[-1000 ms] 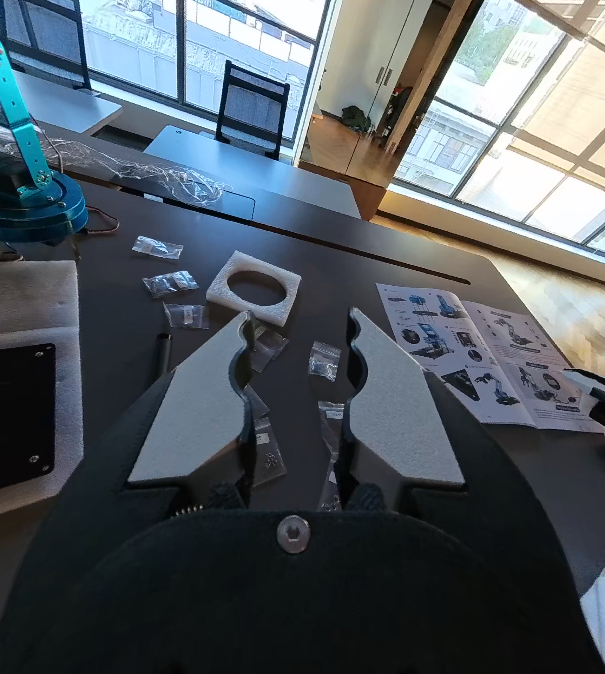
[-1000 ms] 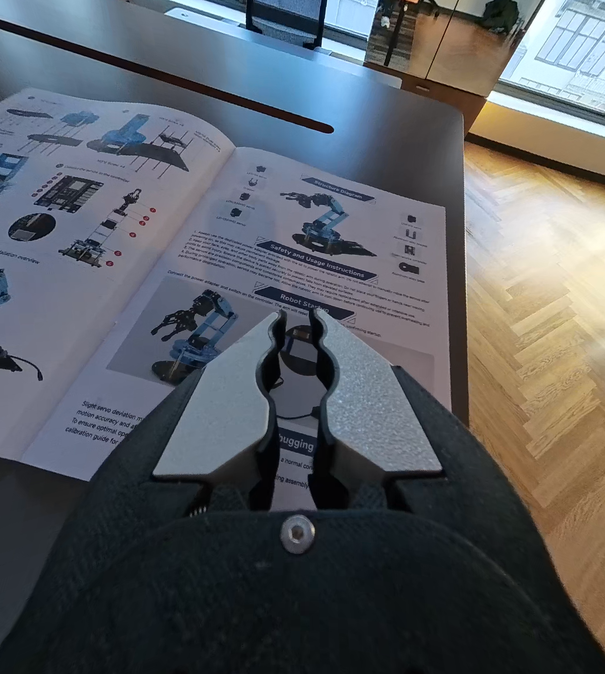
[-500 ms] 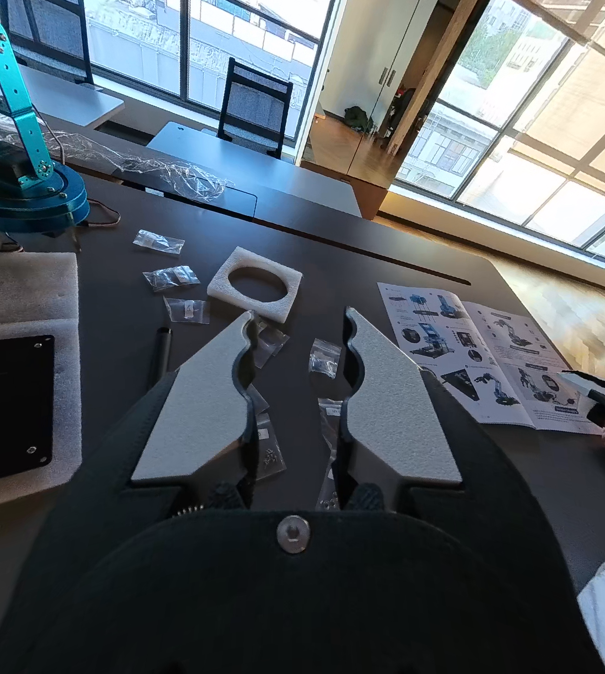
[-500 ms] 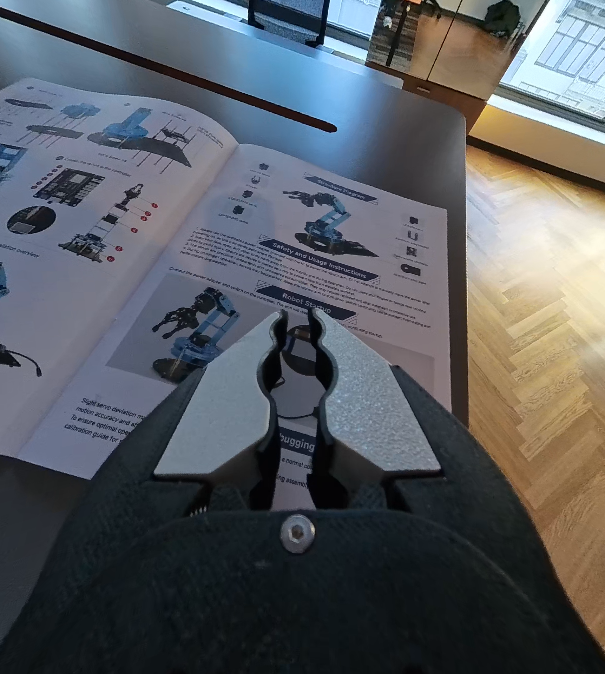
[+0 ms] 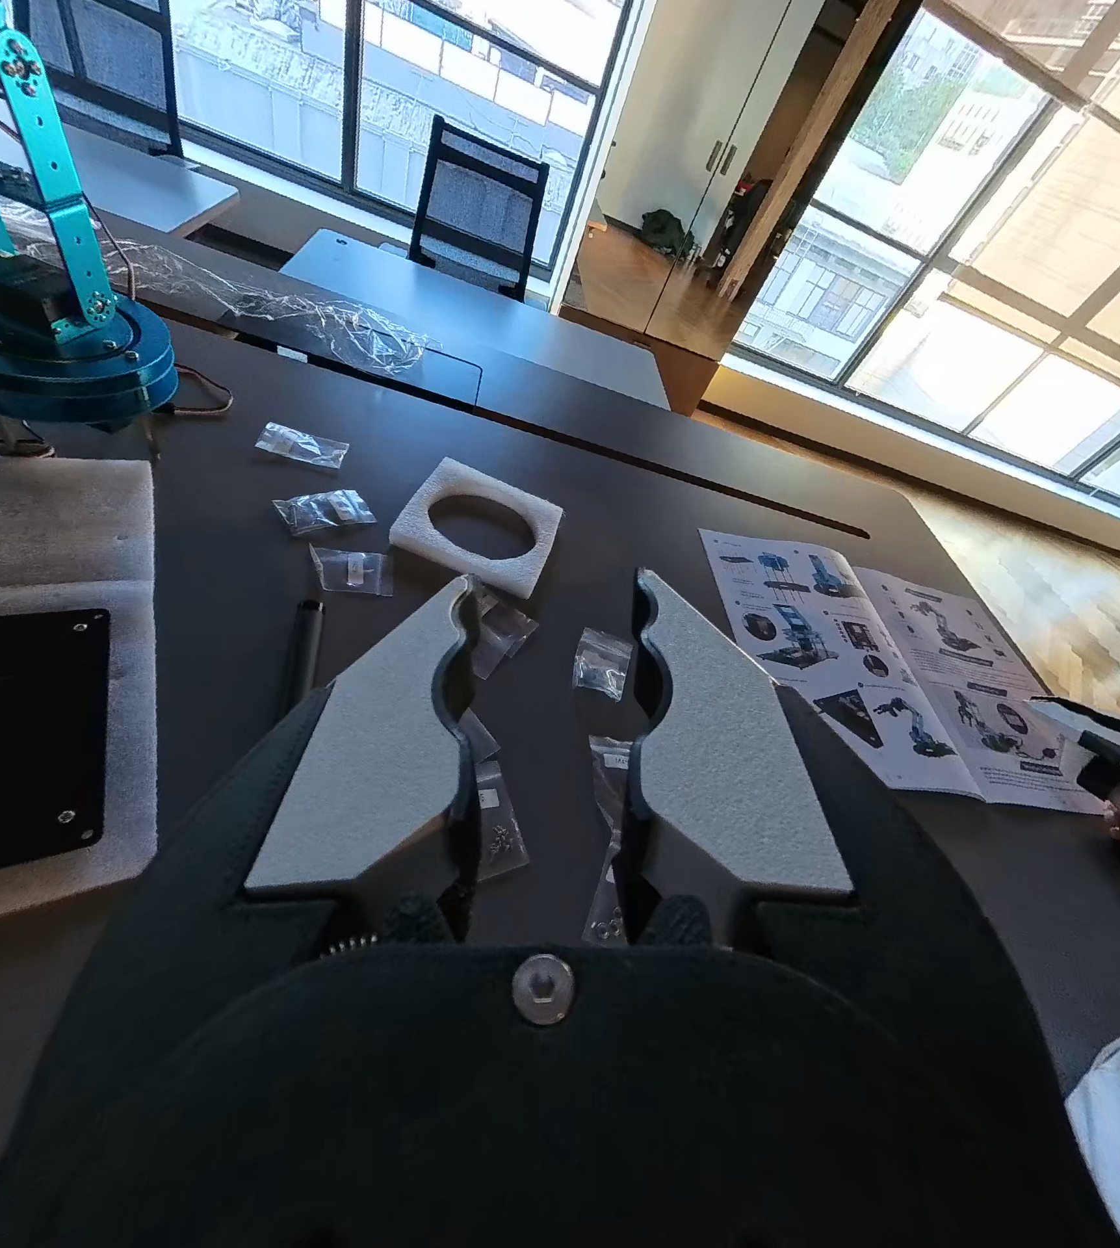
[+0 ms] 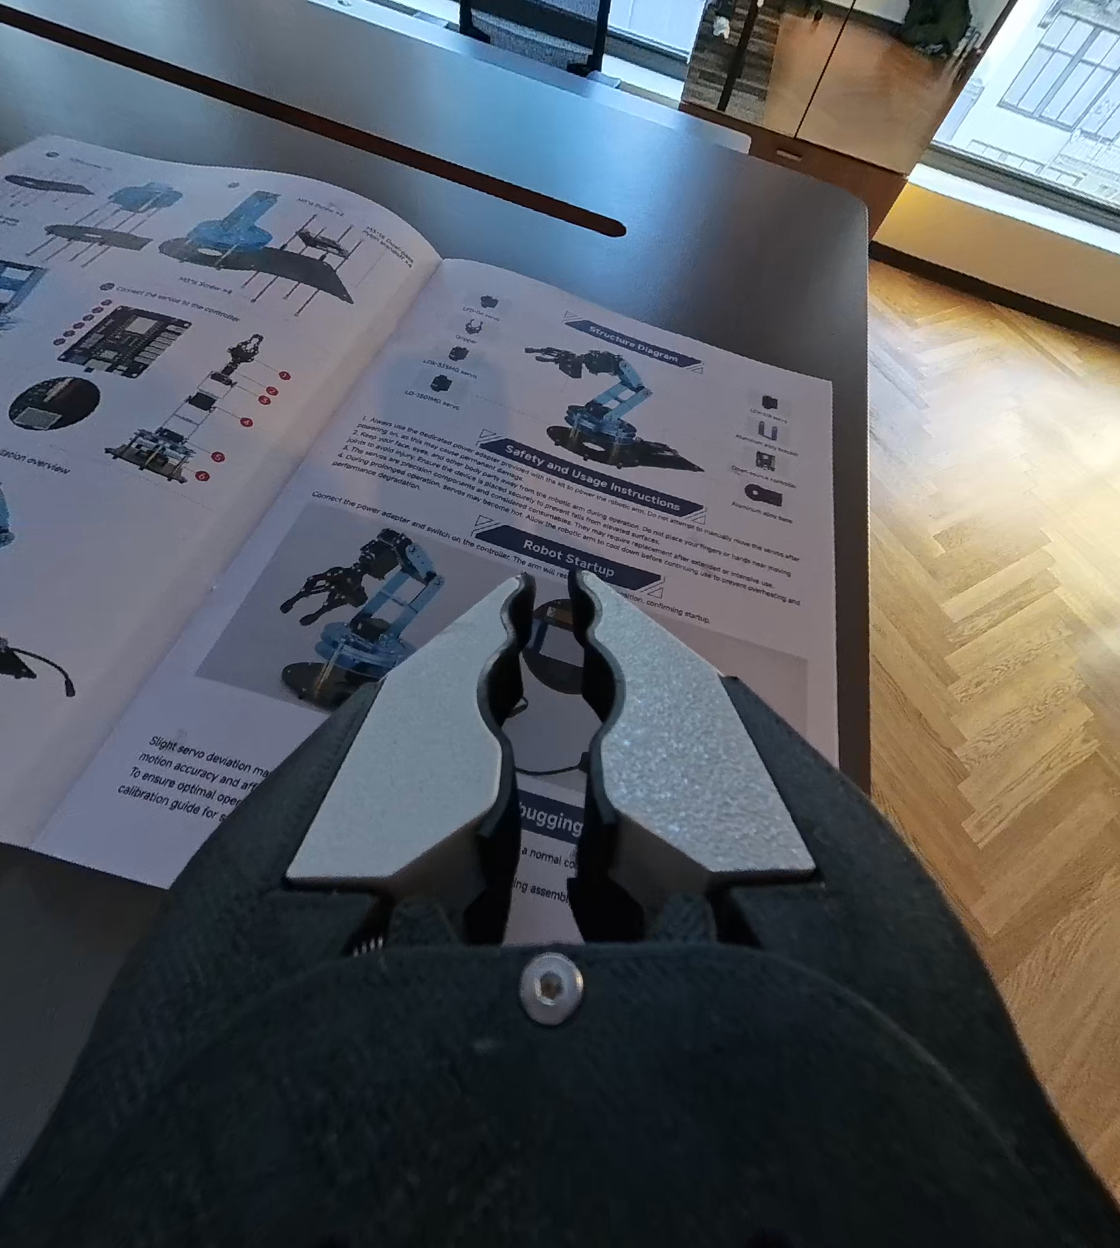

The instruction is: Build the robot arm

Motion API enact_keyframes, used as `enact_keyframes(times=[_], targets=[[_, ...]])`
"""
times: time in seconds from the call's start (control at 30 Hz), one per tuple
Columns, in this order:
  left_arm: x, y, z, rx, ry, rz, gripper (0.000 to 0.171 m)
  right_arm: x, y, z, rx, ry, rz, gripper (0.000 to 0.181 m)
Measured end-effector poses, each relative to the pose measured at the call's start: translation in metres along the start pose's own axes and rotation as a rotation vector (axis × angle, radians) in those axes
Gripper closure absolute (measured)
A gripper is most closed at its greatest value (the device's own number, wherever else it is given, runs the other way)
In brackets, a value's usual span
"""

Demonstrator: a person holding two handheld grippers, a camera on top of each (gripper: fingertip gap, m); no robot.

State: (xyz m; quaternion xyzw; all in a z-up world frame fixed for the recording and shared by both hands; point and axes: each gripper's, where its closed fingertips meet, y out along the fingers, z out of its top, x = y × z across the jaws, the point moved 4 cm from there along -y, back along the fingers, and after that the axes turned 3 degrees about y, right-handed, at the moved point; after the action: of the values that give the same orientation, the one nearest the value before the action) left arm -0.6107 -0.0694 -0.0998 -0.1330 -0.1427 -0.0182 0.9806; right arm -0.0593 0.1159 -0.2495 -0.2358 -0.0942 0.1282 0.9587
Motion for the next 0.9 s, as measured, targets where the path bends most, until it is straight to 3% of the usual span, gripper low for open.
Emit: enact_keyframes(times=[0.9], targets=[[0.000,-0.023,0.002,0.032,0.000,0.001,0.131,-0.003,0.000,0.000,0.003,-0.027,0.000,0.173]])
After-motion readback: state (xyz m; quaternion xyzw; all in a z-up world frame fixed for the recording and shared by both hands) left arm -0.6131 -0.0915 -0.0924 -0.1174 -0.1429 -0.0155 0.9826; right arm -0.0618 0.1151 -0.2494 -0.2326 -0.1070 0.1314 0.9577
